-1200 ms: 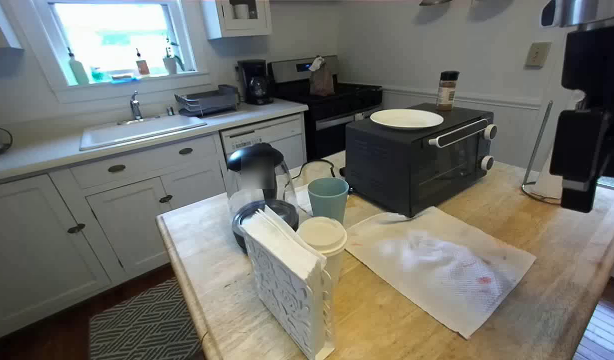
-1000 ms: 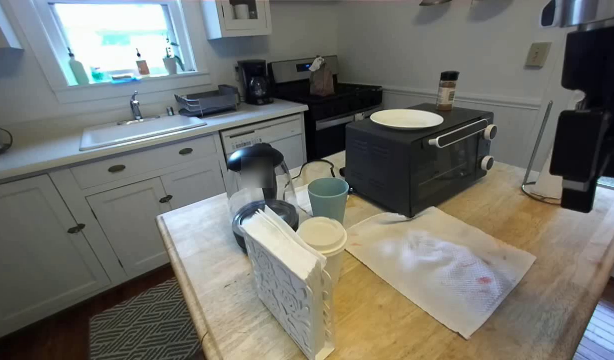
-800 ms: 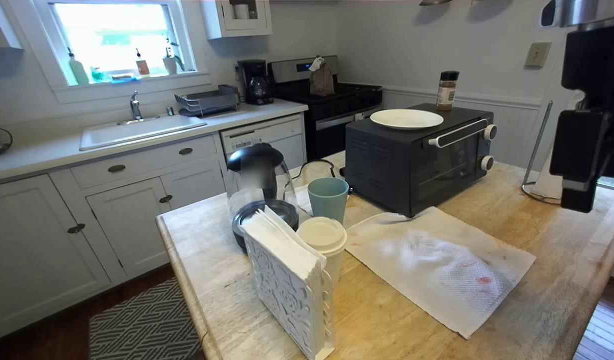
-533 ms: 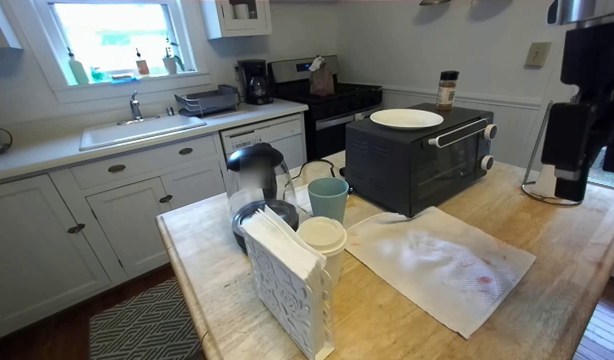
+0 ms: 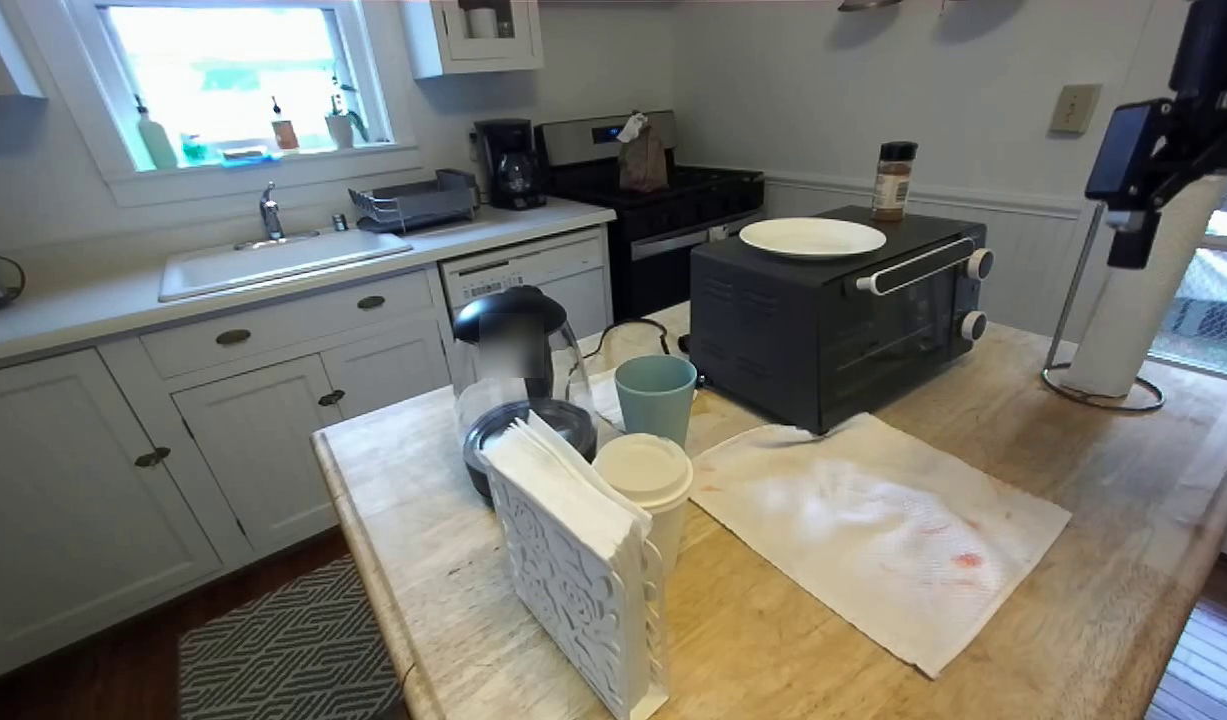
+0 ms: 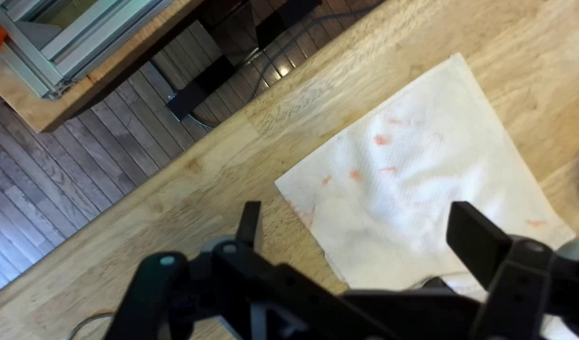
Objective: Remove the paper towels from the holder
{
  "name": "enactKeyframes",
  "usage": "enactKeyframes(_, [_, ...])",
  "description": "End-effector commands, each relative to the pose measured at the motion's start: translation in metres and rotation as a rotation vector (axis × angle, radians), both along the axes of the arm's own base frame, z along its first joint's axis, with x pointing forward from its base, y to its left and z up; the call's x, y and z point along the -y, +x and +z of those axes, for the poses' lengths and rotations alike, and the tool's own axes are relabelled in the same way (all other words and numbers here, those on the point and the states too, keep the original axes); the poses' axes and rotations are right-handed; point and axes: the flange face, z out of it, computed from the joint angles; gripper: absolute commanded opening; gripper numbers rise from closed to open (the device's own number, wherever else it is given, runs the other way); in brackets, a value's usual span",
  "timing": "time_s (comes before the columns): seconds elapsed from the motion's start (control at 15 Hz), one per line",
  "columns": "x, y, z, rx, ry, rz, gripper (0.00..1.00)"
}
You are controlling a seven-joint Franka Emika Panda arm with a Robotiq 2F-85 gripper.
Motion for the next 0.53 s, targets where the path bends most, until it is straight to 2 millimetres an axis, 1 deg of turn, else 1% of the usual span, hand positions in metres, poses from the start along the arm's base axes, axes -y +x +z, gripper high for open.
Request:
enactKeyframes(0.0, [0.053, 0.016, 0.022, 0.064, 0.024, -0.191, 1.0])
enactKeyframes(0.2, [0.087, 0.029, 0.043, 0.168, -0.02, -0.327, 1.0])
enactKeyframes(0.27, [0.097, 0.035, 0.046, 0.199, -0.04, -0.37, 1.0])
enactKeyframes(0.33, [0.082, 0.019, 0.04, 0.165, -0.032, -0.286, 1.0])
enactKeyframes(0.47, [0.093, 0.027, 0.044, 0.19, -0.046, -0.331, 1.0])
